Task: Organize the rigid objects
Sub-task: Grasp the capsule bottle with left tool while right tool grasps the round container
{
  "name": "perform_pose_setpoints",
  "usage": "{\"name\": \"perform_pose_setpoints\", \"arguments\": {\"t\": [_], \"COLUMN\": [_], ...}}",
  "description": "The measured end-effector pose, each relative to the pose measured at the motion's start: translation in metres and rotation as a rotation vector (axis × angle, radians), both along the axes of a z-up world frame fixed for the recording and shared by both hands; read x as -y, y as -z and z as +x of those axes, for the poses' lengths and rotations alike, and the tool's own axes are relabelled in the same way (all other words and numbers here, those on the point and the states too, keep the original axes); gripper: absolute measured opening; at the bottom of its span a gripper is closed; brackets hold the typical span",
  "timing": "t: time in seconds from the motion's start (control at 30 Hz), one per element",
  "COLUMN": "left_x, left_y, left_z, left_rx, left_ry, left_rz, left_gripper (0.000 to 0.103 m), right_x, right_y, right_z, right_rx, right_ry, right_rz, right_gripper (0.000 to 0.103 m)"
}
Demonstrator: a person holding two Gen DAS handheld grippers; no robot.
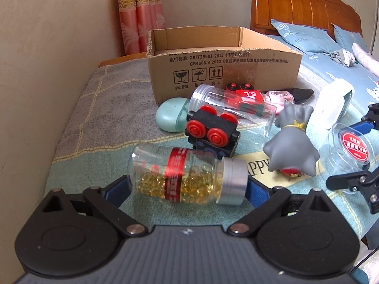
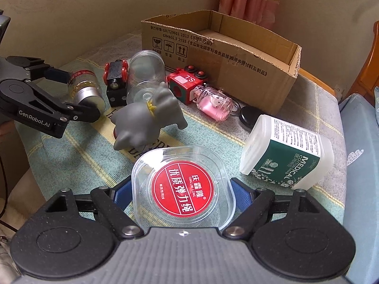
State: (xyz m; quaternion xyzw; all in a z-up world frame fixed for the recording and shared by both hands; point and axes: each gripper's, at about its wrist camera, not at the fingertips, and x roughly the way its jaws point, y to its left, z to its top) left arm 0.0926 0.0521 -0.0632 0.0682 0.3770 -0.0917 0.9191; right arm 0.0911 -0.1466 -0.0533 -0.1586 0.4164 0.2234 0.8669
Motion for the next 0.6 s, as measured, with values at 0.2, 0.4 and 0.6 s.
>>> {"name": "perform_pose_setpoints", "arguments": {"t": [0.2, 0.4, 0.6], "left_x": [0.002, 0.0, -0.004], "left_y": [-0.002, -0.003, -0.011], "left_z": [0.003, 0.007, 0.003], "left_rx": [0.003, -0.026, -0.055], "left_ry": [0.013, 0.019, -0.002], "left_rz": [0.014, 0.003, -0.004], "left_gripper": [0.098, 0.096, 0.096], "right_x": [-0.003, -0.004, -0.003], "right_y": [0.0, 0.0, -0.006], "right_z": [0.002, 0.002, 0.0], "right_rx": [0.011, 0.011, 0.016], "right_ry": [0.0, 0.004, 0.016], "right_rz": [-0.021, -0.03, -0.018], "right_gripper": [0.087, 0.084, 0.084]}}
